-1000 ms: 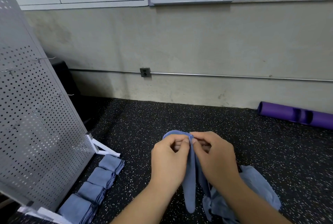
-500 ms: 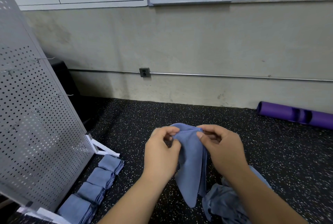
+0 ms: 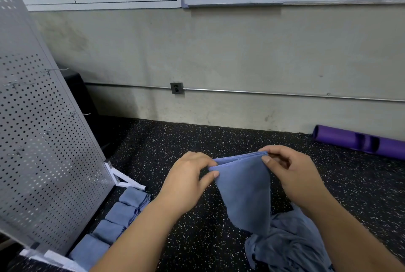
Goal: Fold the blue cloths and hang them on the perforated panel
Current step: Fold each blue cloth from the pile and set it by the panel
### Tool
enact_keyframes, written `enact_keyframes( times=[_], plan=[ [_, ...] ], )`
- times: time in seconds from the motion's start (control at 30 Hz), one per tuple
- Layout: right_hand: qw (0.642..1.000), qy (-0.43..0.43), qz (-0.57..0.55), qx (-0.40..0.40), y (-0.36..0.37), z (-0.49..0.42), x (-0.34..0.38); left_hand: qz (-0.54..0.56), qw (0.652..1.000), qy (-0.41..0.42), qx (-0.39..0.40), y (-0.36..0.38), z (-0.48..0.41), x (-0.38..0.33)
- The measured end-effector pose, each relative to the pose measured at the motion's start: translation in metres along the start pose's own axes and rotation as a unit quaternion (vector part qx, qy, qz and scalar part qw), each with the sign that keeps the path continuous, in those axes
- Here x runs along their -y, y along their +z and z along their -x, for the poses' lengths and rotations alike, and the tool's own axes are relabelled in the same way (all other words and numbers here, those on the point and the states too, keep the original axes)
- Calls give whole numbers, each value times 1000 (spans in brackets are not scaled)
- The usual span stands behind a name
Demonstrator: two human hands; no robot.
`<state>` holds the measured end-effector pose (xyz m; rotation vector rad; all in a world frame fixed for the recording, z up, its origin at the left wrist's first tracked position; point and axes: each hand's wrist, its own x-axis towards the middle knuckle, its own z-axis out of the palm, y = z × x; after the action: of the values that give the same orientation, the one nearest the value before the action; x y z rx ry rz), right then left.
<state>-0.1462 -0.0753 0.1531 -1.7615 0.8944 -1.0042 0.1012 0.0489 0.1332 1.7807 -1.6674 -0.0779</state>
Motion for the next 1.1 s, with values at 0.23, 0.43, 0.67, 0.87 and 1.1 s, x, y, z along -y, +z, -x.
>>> enact_keyframes(
  times=[0.23, 0.43, 0.67, 0.87, 1.1],
  plan=[
    [985, -10, 172, -5, -4, -1, -14, 13, 999, 33, -38, -6, -1, -6],
    [988, 4, 156, 12, -1, -2, -16, 44, 997, 2, -58, -10, 0, -9],
    [990, 5, 142, -2, -4, -2, -14, 75, 996, -35, -28, -17, -1, -4],
    [981, -4, 191, -19, 2, -2, -13, 95, 993, -60, -18, -17, -2, -6],
    [976, -6, 219, -16, 3, -1, -10, 139, 985, -96, -38, -19, -4, -8]
  ],
)
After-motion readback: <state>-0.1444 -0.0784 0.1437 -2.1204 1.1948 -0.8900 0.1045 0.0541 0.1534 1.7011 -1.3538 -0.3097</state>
